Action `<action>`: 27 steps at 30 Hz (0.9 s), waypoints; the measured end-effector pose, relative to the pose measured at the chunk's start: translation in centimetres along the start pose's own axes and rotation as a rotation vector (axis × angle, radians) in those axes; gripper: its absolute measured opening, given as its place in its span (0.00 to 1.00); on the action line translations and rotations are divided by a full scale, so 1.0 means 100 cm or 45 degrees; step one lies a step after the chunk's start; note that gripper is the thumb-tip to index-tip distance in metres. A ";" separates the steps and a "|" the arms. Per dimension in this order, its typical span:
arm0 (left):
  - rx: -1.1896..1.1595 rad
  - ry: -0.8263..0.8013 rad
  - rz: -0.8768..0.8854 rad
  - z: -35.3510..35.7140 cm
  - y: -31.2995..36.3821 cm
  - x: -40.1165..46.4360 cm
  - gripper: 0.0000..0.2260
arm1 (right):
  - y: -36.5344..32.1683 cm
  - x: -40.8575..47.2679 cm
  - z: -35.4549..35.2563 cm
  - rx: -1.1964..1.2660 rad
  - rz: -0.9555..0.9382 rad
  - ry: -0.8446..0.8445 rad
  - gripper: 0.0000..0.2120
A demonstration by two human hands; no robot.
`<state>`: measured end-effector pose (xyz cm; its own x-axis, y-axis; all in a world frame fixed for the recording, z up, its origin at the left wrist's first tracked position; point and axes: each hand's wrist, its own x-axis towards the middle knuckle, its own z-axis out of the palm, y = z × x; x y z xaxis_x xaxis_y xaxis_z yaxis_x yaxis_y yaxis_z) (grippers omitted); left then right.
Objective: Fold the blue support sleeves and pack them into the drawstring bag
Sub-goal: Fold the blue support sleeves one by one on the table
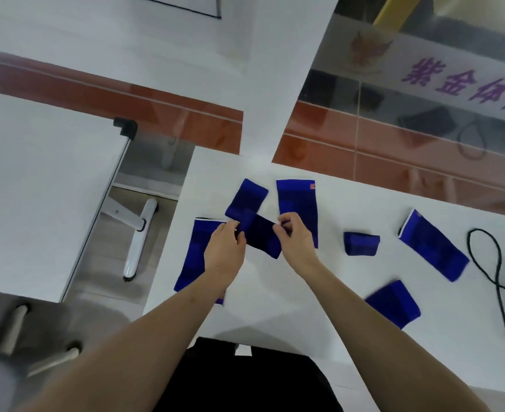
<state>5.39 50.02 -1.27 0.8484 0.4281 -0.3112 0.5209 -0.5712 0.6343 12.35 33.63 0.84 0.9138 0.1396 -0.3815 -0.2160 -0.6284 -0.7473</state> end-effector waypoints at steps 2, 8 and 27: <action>-0.013 0.037 -0.073 -0.003 -0.002 0.004 0.07 | -0.010 0.014 0.002 0.047 0.042 -0.059 0.09; -0.089 0.081 -0.208 -0.010 -0.002 0.025 0.08 | -0.025 0.056 -0.001 -0.026 0.083 -0.275 0.12; -0.103 -0.108 0.090 -0.016 0.033 0.137 0.18 | -0.019 0.084 0.048 0.194 0.428 -0.207 0.06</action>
<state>18.57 55.12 -2.36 0.8893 0.3264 -0.3204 0.4534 -0.5377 0.7108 18.80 39.69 -3.53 0.7196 0.0727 -0.6906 -0.5534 -0.5407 -0.6336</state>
